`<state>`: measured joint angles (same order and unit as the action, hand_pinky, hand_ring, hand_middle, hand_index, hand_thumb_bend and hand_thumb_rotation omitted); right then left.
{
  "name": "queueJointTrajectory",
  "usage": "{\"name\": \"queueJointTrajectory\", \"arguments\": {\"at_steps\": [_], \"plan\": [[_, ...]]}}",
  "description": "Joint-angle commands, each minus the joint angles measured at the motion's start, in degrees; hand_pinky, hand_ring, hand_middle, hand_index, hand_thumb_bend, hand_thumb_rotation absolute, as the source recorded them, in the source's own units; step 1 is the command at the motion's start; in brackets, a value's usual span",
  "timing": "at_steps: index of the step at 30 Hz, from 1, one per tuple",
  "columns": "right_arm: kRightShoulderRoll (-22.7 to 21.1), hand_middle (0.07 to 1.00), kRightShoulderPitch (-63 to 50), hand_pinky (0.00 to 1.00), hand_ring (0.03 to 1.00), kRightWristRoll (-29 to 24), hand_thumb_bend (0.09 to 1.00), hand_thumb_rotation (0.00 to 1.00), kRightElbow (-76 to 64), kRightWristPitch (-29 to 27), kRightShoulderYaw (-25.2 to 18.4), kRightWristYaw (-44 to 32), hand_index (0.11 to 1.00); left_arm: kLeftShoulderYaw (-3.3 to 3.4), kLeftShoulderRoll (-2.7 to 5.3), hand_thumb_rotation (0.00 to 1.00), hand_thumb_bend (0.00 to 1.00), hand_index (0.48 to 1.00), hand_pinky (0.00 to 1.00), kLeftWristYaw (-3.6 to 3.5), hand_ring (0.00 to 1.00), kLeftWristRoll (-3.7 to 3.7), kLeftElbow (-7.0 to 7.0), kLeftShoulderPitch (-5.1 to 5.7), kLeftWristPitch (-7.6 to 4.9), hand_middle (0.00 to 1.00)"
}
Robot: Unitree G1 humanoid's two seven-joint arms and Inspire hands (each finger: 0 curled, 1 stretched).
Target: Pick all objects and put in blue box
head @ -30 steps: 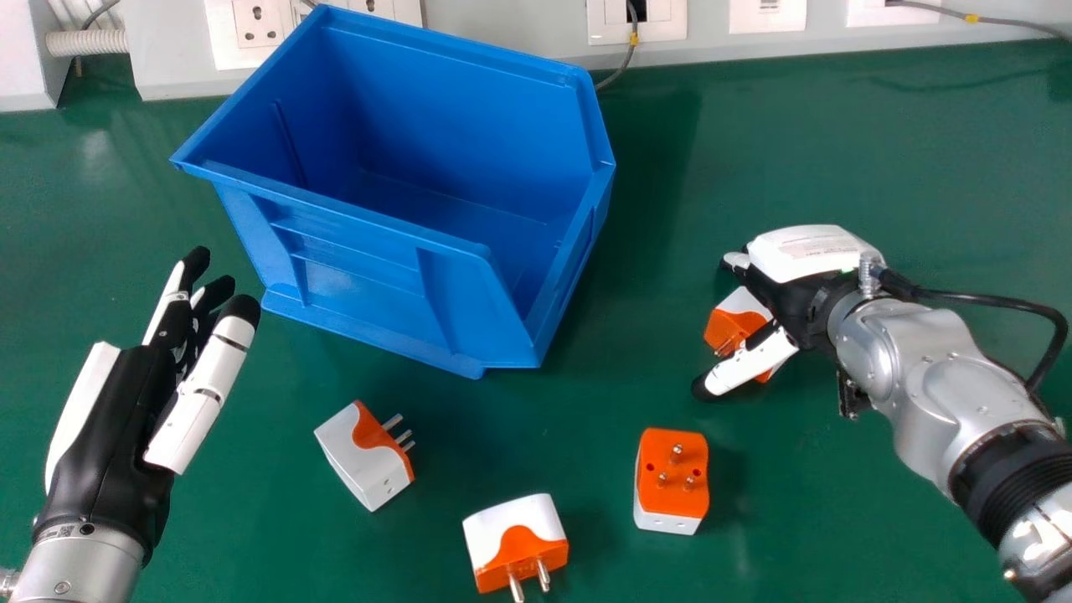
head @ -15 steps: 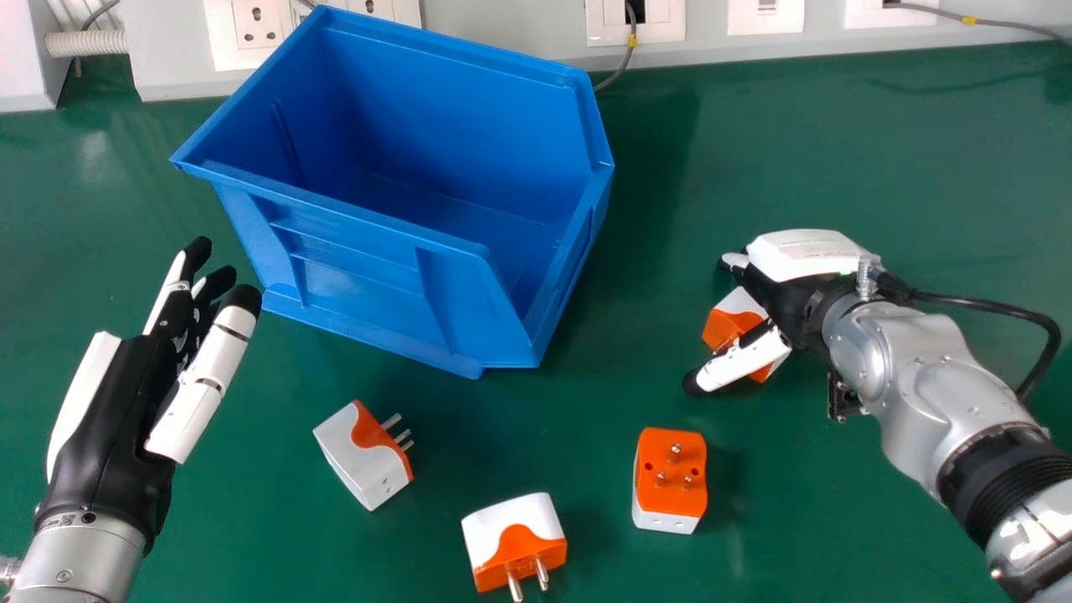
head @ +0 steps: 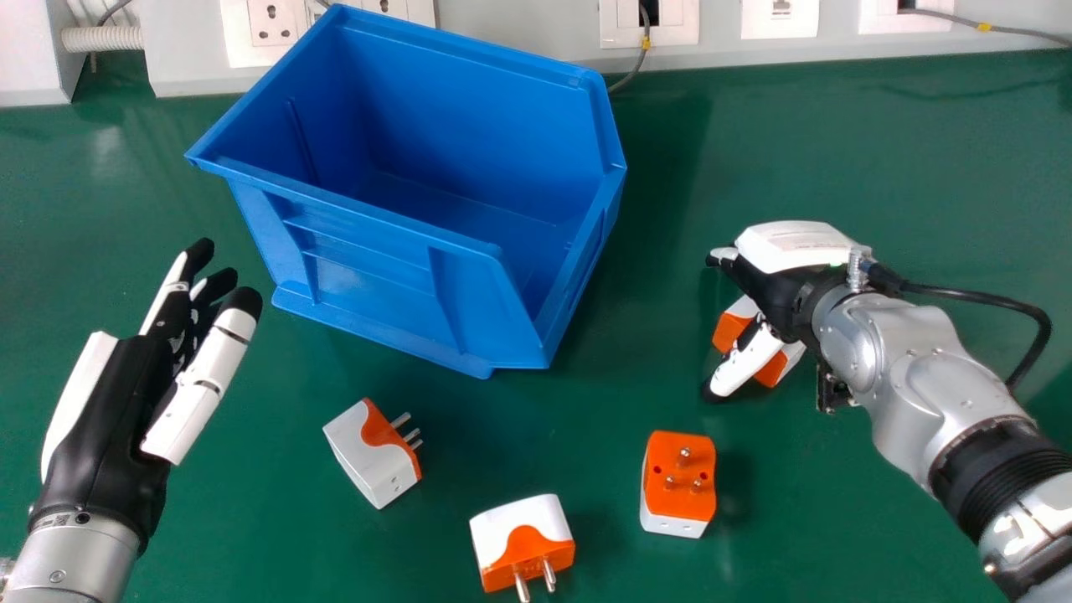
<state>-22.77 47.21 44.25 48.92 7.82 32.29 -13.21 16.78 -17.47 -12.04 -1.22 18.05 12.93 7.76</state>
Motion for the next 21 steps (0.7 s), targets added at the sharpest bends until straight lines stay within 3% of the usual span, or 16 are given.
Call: {"name": "queueJointTrajectory", "arguments": {"at_steps": [1,6,10,11,12,13,19,21], "plan": [[-1.0,0.963,-0.1,0.83,0.949,0.1,0.565,0.22,0.0,0.3,-0.4,-0.3,0.915,0.76,-0.82,0.82,0.42,0.976,0.85,-0.2,0.93,-0.72,0.91,0.11,-0.59,0.95],[-0.5,0.949,-0.1,0.81,0.929,-1.3,0.587,0.1,0.9,-0.1,-0.9,1.9,0.901,0.99,-0.84,0.81,0.42,0.973,0.85,-0.37,0.93,-0.73,1.12,0.31,-0.52,0.95],[0.0,0.938,-0.9,0.78,0.913,-0.6,0.598,0.08,0.9,0.6,-0.9,5.7,0.894,1.14,-0.92,0.81,0.42,0.973,0.85,-0.47,0.93,-0.74,1.41,0.35,-0.2,0.95],[0.0,0.855,-1.0,0.69,0.808,-0.1,0.583,0.06,1.0,0.6,-0.5,6.7,0.885,1.21,-0.96,0.81,0.42,0.972,0.85,-0.51,0.93,-0.77,1.52,0.39,-0.13,0.95],[-0.2,0.855,-1.0,0.69,0.808,0.4,0.583,0.06,1.1,0.5,-0.1,7.4,0.885,1.27,-0.98,0.81,0.42,0.972,0.85,-0.55,0.93,-0.78,1.56,0.44,-0.12,0.95],[-0.3,0.786,-1.0,0.62,0.734,0.7,0.572,0.05,1.1,0.4,0.2,8.0,0.839,1.32,-1.0,0.81,0.42,0.971,0.85,-0.59,0.93,-0.78,1.62,0.5,-0.09,0.95],[0.0,0.631,-0.7,0.49,0.574,-1.0,0.545,0.03,1.2,1.3,-0.6,6.8,0.699,1.56,-1.17,0.8,0.43,0.969,0.84,-0.78,0.93,-1.02,1.79,0.54,0.31,0.94],[-0.1,0.631,-0.9,0.49,0.574,-1.2,0.545,0.03,0.5,2.1,-0.9,6.4,0.699,1.56,-1.34,0.8,0.43,0.969,0.84,-0.73,0.93,-1.14,1.75,0.46,0.46,0.94]]}}
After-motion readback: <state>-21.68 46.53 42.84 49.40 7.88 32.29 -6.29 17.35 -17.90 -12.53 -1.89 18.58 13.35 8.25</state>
